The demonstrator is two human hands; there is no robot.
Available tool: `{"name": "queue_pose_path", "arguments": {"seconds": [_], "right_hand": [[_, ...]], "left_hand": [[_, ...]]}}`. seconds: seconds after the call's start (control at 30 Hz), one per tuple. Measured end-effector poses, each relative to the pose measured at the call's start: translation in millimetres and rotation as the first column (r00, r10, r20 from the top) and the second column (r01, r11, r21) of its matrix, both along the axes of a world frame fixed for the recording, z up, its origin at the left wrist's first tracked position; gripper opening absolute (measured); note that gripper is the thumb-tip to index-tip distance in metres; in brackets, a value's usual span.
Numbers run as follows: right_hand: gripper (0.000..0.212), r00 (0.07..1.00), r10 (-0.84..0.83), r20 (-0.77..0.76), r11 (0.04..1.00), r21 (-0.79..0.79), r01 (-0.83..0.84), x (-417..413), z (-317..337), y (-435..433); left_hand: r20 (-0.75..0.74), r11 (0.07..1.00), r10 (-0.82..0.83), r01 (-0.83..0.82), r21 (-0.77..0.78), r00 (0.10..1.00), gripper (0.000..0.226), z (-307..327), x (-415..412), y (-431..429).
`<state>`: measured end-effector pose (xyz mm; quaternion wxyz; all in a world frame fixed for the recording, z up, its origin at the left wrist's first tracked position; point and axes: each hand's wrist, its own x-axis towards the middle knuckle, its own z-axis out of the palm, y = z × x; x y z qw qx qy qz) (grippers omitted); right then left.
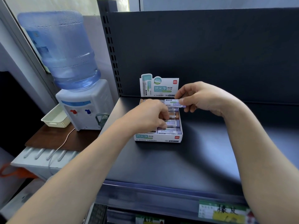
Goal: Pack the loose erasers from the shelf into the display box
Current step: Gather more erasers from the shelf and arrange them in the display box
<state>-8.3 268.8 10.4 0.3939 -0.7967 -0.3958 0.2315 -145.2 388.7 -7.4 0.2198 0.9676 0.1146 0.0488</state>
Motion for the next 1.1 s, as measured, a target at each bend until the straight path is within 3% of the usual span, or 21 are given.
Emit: {"name": "queue_pose_path", "arguments": {"seconds": [0.33, 0.6, 0.7, 0.83, 0.93, 1.1], "right_hand": [[0.013, 1.000, -0.001, 0.001, 1.000, -0.011, 0.001, -1, -2, 2], [0.014, 1.000, -0.017, 0.001, 1.000, -0.020, 0.017, -3, -1, 3], [0.013, 0.998, -0.068, -0.005, 0.998, 0.000, 0.068, -1, 0, 3], [0.012, 0.989, -0.144, -0.016, 0.989, 0.026, 0.145, 4, 0, 1], [0.012, 0.984, -0.175, -0.035, 0.984, 0.030, 0.176, 6, 0, 1], [0.011, 0.978, -0.205, -0.038, 0.978, 0.028, 0.206, 7, 0, 2]], "left_hand": [[0.068, 0.998, 0.069, -0.069, -0.010, 0.995, 0.010, -3, 2, -5], [0.069, 0.985, 0.046, -0.057, 0.163, 0.997, 0.016, -2, 2, -10], [0.084, 0.994, 0.070, -0.077, 0.074, 0.994, 0.018, -2, 0, -6], [0.178, 0.970, 0.184, -0.150, -0.191, 0.967, 0.012, -1, -7, 3], [0.277, 0.967, 0.244, -0.211, -0.144, 0.929, 0.011, -4, -5, 11], [0.167, 0.984, 0.179, -0.176, -0.033, 0.970, 0.020, -5, 4, 12]]}}
